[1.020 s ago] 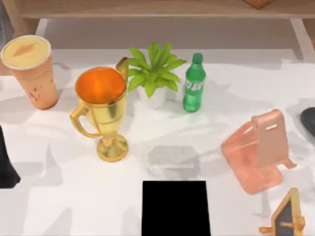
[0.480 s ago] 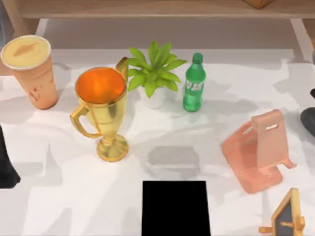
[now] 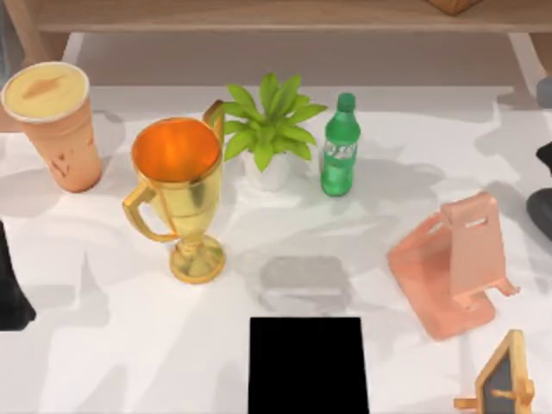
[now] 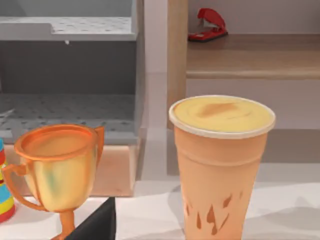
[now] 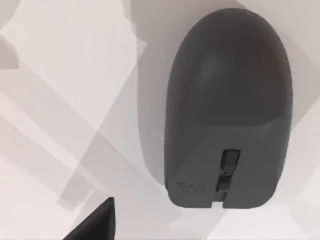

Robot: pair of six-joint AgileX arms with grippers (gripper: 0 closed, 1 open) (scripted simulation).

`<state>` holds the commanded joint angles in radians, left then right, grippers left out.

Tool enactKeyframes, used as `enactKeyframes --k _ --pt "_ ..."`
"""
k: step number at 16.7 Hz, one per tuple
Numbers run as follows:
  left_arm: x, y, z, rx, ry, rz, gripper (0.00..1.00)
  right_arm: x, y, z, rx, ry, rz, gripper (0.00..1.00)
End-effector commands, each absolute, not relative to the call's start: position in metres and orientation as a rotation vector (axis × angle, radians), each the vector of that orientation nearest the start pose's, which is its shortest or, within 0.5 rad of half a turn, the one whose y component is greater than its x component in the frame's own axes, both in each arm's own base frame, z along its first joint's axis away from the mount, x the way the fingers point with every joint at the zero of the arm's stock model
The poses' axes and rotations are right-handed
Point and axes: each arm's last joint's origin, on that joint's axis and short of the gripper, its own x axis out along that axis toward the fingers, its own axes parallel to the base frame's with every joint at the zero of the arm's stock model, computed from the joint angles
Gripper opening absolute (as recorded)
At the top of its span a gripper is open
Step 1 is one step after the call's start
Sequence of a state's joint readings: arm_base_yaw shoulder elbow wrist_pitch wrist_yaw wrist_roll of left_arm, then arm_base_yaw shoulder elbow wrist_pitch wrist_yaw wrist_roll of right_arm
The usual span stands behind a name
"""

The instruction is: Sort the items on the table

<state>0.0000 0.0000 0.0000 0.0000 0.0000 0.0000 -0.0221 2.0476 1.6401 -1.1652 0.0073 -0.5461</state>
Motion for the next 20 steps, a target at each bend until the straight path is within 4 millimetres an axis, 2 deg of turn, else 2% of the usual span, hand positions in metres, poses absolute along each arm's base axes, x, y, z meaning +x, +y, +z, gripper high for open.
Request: enactKeyframes --k 2,4,9,11,15,20 --pt "0.106 -0.001 0.160 0.000 0.000 0.000 1.00 0.395 -0.007 0.193 -0.417 1.533 0.409 1.00" --pt "0.106 -0.001 0.160 0.000 0.000 0.000 1.00 0.396 -0.006 0.180 -0.419 1.539 0.413 1.00" --pt "0.106 -0.001 0.160 0.000 0.000 0.000 1.00 0.398 -0.005 0.123 -0.422 1.523 0.410 1.00" --pt "0.106 -0.001 0.160 0.000 0.000 0.000 1.00 0.396 -0.005 0.107 -0.421 1.531 0.412 1.00" --pt "0.106 -0.001 0.160 0.000 0.000 0.000 1.00 0.395 -0.005 0.103 -0.420 1.534 0.413 1.00" --pt "0.106 -0.001 0.160 0.000 0.000 0.000 1.00 0.395 -0.005 0.103 -0.420 1.534 0.413 0.62"
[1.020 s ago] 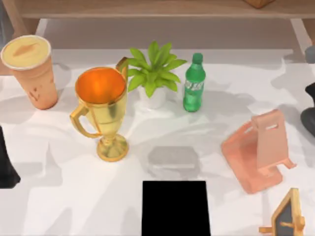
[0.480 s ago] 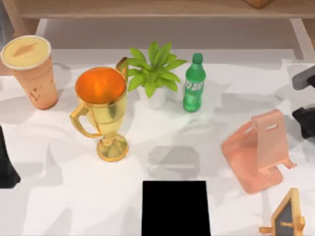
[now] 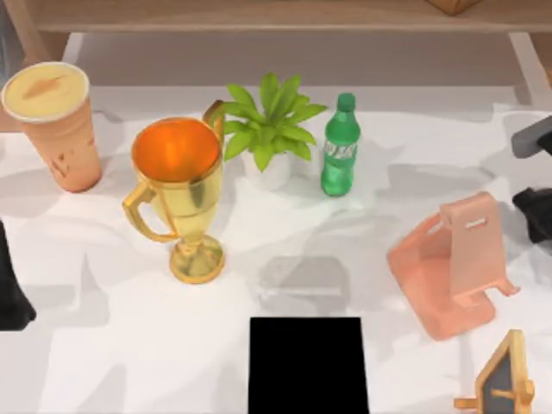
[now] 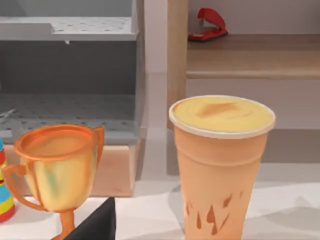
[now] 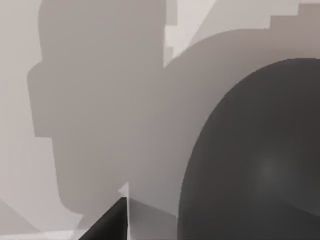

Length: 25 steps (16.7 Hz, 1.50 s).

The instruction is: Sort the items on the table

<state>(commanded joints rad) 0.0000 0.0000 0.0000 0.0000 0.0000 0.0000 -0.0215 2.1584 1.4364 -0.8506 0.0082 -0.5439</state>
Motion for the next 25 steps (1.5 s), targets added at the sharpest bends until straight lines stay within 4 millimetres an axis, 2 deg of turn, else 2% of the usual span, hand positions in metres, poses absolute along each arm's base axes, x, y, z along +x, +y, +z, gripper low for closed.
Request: enactKeyframes --k 8,16,17,20,25 --pt "0.106 -0.001 0.160 0.000 0.000 0.000 1.00 0.395 -0.005 0.103 -0.420 1.534 0.413 0.02" --pt "0.106 -0.001 0.160 0.000 0.000 0.000 1.00 0.395 -0.005 0.103 -0.420 1.534 0.413 0.00" --pt "0.106 -0.001 0.160 0.000 0.000 0.000 1.00 0.394 -0.005 0.115 -0.406 1.518 0.412 0.00" --pt "0.106 -0.001 0.160 0.000 0.000 0.000 1.00 0.398 -0.004 0.126 -0.411 1.511 0.415 0.00" --pt "0.106 -0.001 0.160 0.000 0.000 0.000 1.00 0.397 -0.004 0.187 -0.406 1.529 0.418 0.00"
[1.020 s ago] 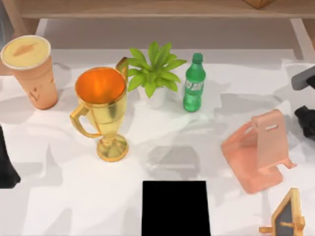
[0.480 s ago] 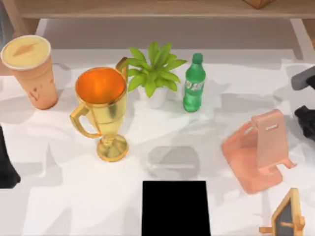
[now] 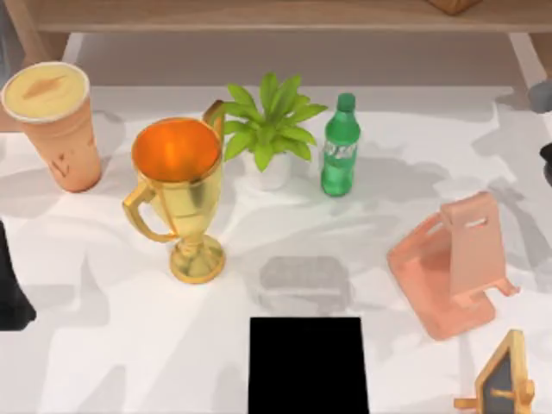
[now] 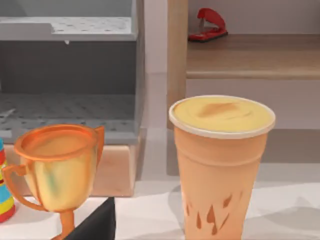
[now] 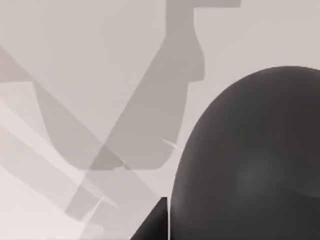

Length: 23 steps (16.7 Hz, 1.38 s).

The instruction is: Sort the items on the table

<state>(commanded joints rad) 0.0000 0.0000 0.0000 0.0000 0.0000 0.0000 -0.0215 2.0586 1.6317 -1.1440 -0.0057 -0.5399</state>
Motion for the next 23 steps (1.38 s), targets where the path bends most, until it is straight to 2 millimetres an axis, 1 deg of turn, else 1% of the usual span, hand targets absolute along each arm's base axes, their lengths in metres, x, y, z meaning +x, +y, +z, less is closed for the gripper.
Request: enactKeyframes --k 2,3,8,9,11,14,16,18,20,21,23 --pt "0.106 -0.001 0.160 0.000 0.000 0.000 1.00 0.396 -0.005 0.207 -0.406 1.522 0.414 0.00" --pt "0.106 -0.001 0.160 0.000 0.000 0.000 1.00 0.395 -0.005 0.213 -0.406 1.519 0.412 0.00" --pt "0.106 -0.001 0.160 0.000 0.000 0.000 1.00 0.395 -0.004 0.213 -0.405 1.521 0.413 0.00" --pt "0.106 -0.001 0.160 0.000 0.000 0.000 1.00 0.395 -0.001 0.215 -0.419 1.509 0.425 0.00" --pt "0.106 -0.001 0.160 0.000 0.000 0.000 1.00 0.396 0.014 0.224 -0.490 1.448 0.483 0.00" --pt "0.106 -0.001 0.160 0.000 0.000 0.000 1.00 0.396 0.053 0.245 -0.683 1.286 0.637 0.00" --pt "0.106 -0.001 0.160 0.000 0.000 0.000 1.00 0.391 0.086 0.260 -0.849 1.147 0.768 0.00" --pt "0.106 -0.001 0.160 0.000 0.000 0.000 1.00 0.382 0.123 0.271 -1.033 0.996 0.911 0.00" --pt "0.106 -0.001 0.160 0.000 0.000 0.000 1.00 0.368 0.160 0.275 -1.223 0.846 1.063 0.00" --pt "0.106 -0.001 0.160 0.000 0.000 0.000 1.00 0.359 0.178 0.273 -1.319 0.774 1.143 0.00" --pt "0.106 -0.001 0.160 0.000 0.000 0.000 1.00 0.340 0.210 0.263 -1.507 0.645 1.313 0.00"
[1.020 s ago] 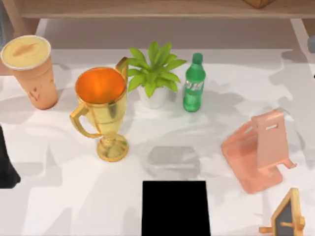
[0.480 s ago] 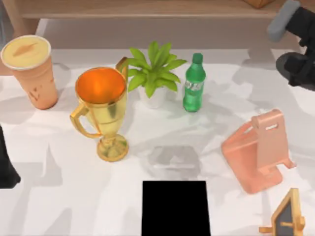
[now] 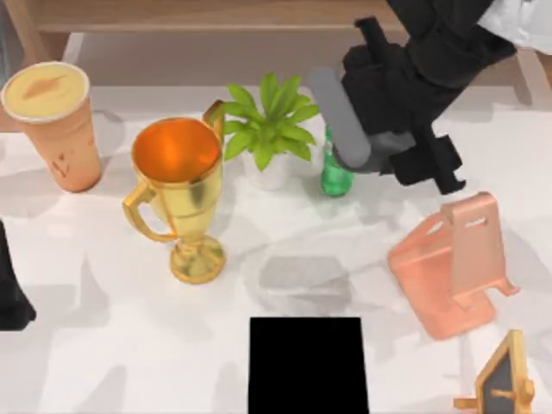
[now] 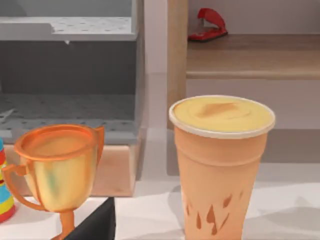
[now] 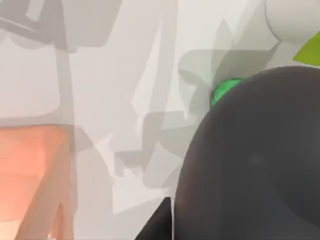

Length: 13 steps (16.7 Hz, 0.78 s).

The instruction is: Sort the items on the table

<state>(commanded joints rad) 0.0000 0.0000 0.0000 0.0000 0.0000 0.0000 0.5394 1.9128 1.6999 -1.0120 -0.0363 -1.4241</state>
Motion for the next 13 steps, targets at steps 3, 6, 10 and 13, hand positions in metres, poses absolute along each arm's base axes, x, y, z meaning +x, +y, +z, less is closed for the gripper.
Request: enactKeyframes --k 3,6,10,13 --pt "0.106 -0.001 0.160 0.000 0.000 0.000 1.00 0.308 0.251 0.231 -1.764 0.477 1.587 0.00" --pt "0.106 -0.001 0.160 0.000 0.000 0.000 1.00 0.273 0.280 0.195 -1.970 0.315 1.860 0.00" --pt "0.106 -0.001 0.160 0.000 0.000 0.000 1.00 0.233 0.302 0.158 -2.139 0.119 2.139 0.00" --pt "0.106 -0.001 0.160 0.000 0.000 0.000 1.00 0.219 0.308 0.145 -2.185 0.048 2.232 0.00"
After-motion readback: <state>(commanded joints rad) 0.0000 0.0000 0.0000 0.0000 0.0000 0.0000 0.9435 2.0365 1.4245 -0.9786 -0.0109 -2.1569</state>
